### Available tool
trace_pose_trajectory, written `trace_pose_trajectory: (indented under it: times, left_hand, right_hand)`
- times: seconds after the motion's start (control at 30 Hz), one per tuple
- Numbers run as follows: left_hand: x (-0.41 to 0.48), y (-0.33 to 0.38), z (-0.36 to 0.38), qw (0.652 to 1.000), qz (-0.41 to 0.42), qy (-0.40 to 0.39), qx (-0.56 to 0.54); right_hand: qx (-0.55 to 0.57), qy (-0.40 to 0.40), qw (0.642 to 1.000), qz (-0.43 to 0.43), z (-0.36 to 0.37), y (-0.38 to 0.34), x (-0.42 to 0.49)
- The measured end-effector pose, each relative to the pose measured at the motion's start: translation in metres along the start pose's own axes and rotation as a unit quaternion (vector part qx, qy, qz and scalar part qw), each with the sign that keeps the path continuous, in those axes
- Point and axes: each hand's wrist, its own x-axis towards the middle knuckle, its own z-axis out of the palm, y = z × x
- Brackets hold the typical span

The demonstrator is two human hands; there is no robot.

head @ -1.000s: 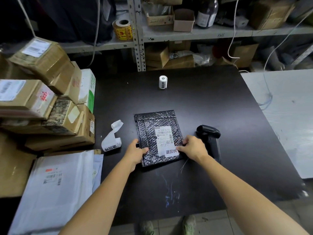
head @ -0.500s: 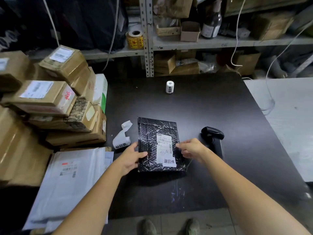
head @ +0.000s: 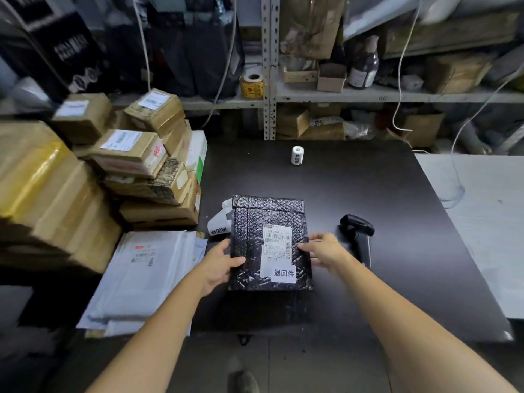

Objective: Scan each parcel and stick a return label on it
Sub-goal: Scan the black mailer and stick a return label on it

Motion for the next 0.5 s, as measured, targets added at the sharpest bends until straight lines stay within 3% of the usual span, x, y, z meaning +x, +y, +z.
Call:
trace_pose_trajectory:
  times: [0.2, 0.5]
  left_hand:
    - [-0.077, 0.003, 0.002, 0.990, 0.051, 0.130, -0.012]
    - [-0.251, -0.025, -0.022, 0.942, 0.137, 0.291, -0.093]
  right_hand:
    - [-0.087, -0.102, 0.983, -0.121, 0.008, -0.042, -0.049]
    - [-0.193, -0.214, 0.910, -0.298, 0.089, -0.062, -0.166]
